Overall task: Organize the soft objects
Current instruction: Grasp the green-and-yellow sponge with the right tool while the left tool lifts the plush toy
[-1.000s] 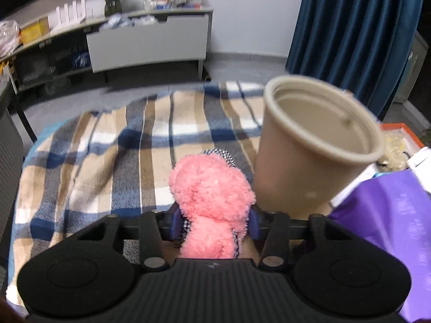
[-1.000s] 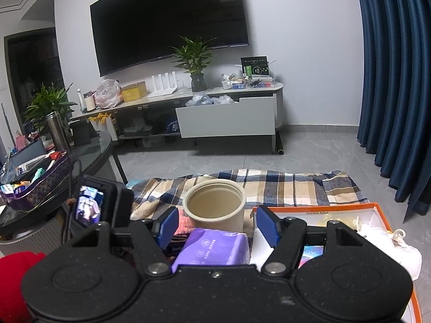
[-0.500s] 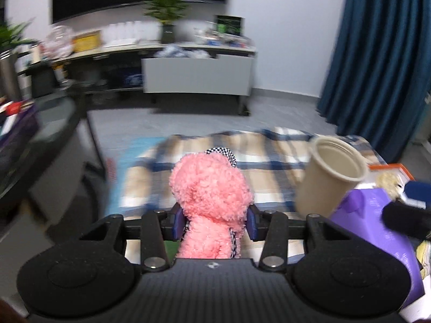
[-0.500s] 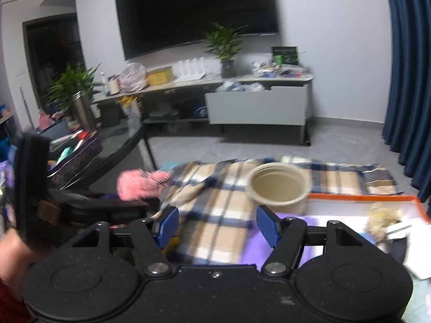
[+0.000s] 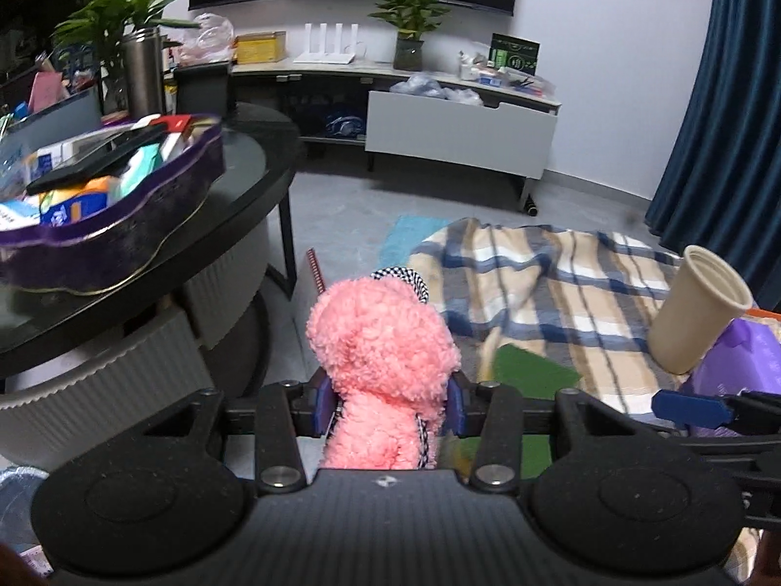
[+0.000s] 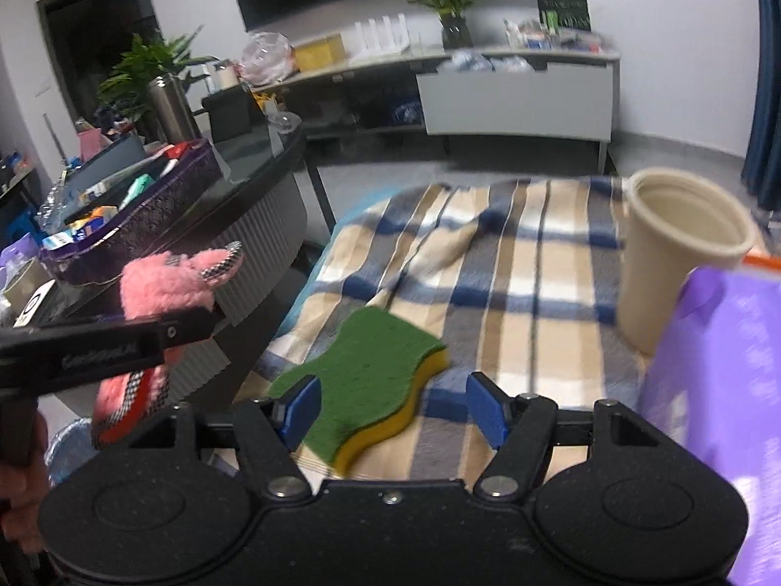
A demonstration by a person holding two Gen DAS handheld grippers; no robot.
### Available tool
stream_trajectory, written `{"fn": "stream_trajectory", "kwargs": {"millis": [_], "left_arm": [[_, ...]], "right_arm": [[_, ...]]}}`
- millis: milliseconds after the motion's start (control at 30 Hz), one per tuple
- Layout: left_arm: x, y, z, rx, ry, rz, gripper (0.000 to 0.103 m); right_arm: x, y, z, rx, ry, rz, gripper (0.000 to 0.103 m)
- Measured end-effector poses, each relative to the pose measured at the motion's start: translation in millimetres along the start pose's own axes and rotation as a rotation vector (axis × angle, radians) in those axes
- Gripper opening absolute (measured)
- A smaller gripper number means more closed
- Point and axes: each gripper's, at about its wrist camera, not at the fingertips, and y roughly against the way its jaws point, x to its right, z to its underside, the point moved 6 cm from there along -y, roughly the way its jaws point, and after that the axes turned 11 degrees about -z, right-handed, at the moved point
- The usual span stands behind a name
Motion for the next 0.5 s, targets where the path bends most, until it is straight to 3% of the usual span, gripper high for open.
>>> {"fn": "stream_trajectory", "kwargs": {"millis": [233,500], "left_arm": [[-25,-8,10,-0.02,0.01,-0.014,0.044],[-39,-12,11,-0.016,-0.017,-0.025,0.044]], "right_arm": [[-16,-34,-2,-0.024,-0.123,0.058,0.081],[-19,-66,-10,-0.032,-0.202,0.219,0.089]]}}
